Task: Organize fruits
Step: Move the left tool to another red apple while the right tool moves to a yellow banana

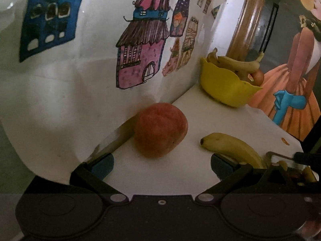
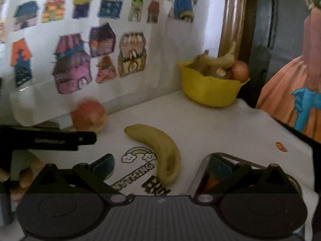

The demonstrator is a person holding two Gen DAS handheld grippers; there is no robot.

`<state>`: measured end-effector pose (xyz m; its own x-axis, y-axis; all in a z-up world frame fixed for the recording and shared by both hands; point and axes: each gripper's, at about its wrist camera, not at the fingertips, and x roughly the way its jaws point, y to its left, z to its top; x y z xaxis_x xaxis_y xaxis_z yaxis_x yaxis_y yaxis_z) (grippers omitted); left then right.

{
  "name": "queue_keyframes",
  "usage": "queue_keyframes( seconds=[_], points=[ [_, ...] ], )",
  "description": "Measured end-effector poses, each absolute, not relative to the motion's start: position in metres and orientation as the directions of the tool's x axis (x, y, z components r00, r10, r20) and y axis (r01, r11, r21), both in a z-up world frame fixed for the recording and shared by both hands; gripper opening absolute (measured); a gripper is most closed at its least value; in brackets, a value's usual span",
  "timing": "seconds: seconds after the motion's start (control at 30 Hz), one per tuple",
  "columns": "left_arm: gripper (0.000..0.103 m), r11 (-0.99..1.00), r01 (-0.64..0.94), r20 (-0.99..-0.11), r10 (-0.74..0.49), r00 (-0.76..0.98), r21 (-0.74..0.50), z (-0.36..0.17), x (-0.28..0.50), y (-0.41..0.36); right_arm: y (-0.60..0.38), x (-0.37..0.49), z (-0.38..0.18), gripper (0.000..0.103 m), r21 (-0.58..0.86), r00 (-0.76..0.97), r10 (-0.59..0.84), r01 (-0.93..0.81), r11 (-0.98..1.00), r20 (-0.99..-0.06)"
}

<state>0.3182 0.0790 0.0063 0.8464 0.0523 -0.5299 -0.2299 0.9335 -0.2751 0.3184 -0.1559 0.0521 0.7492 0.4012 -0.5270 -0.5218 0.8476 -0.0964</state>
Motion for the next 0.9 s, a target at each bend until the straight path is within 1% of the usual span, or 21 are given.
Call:
queue_keyframes(
  seconds=[0.07, 0.1, 0.2, 0.37, 0.43, 0.5, 0.57, 0.6, 0.67, 0.7, 0.77, 0.8, 0.87, 0.9],
  points=[
    [0.102, 0.931, -0.223, -0.522, 0.043, 0.852, -0.288, 0.005, 0.321, 0.079, -0.151, 0.335, 0.047, 0.103, -0.099, 0.725, 0.406, -0.543, 0.834, -0.557],
    [0.102, 0.929, -0.215, -0.516, 0.031, 0.856, -0.301, 0.004, 0.323, 0.079, -0.148, 0.343, 0.046, 0.103, -0.083, 0.698, 0.411, -0.557, 0.826, -0.586],
    [0.102, 0.916, -0.199, -0.497, -0.001, 0.868, -0.348, 0.003, 0.323, 0.083, -0.139, 0.356, 0.045, 0.103, -0.066, 0.668, 0.439, -0.588, 0.806, -0.601],
    [0.102, 0.901, -0.212, -0.476, 0.008, 0.879, -0.378, 0.002, 0.323, 0.087, -0.119, 0.373, 0.037, 0.103, -0.113, 0.648, 0.346, -0.557, 0.822, -0.679],
    [0.100, 0.898, -0.216, -0.470, 0.012, 0.883, -0.382, 0.003, 0.322, 0.087, -0.114, 0.378, 0.033, 0.102, -0.133, 0.649, 0.306, -0.536, 0.834, -0.696],
    [0.096, 0.892, -0.222, -0.463, 0.017, 0.886, -0.393, 0.003, 0.321, 0.089, -0.112, 0.381, 0.030, 0.100, -0.141, 0.652, 0.291, -0.526, 0.839, -0.700],
    [0.090, 0.879, -0.232, -0.458, 0.019, 0.889, -0.416, 0.001, 0.320, 0.093, -0.110, 0.384, 0.028, 0.093, -0.129, 0.647, 0.290, -0.520, 0.844, -0.706],
    [0.086, 0.874, -0.239, -0.455, 0.024, 0.890, -0.423, 0.001, 0.319, 0.095, -0.109, 0.386, 0.027, 0.091, -0.122, 0.645, 0.292, -0.517, 0.847, -0.706],
    [0.082, 0.870, -0.245, -0.454, 0.028, 0.891, -0.428, 0.001, 0.318, 0.097, -0.109, 0.387, 0.026, 0.086, -0.110, 0.648, 0.300, -0.513, 0.851, -0.700],
    [0.078, 0.870, -0.240, -0.453, 0.022, 0.891, -0.430, 0.001, 0.318, 0.097, -0.109, 0.386, 0.026, 0.084, -0.105, 0.651, 0.304, -0.511, 0.853, -0.696],
    [0.072, 0.873, -0.223, -0.457, 0.001, 0.890, -0.433, 0.000, 0.318, 0.096, -0.110, 0.385, 0.026, 0.075, -0.091, 0.655, 0.315, -0.508, 0.857, -0.687],
    [0.071, 0.877, -0.212, -0.458, -0.010, 0.889, -0.432, 0.000, 0.318, 0.095, -0.110, 0.385, 0.026, 0.073, -0.084, 0.655, 0.320, -0.506, 0.858, -0.684],
    [0.071, 0.880, -0.206, -0.459, -0.016, 0.888, -0.429, 0.000, 0.319, 0.094, -0.113, 0.384, 0.026, 0.063, -0.061, 0.655, 0.333, -0.502, 0.863, -0.678],
    [0.070, 0.879, -0.204, -0.459, -0.019, 0.888, -0.431, 0.000, 0.319, 0.094, -0.115, 0.382, 0.026, 0.061, -0.056, 0.659, 0.333, -0.495, 0.867, -0.674]
  ],
)
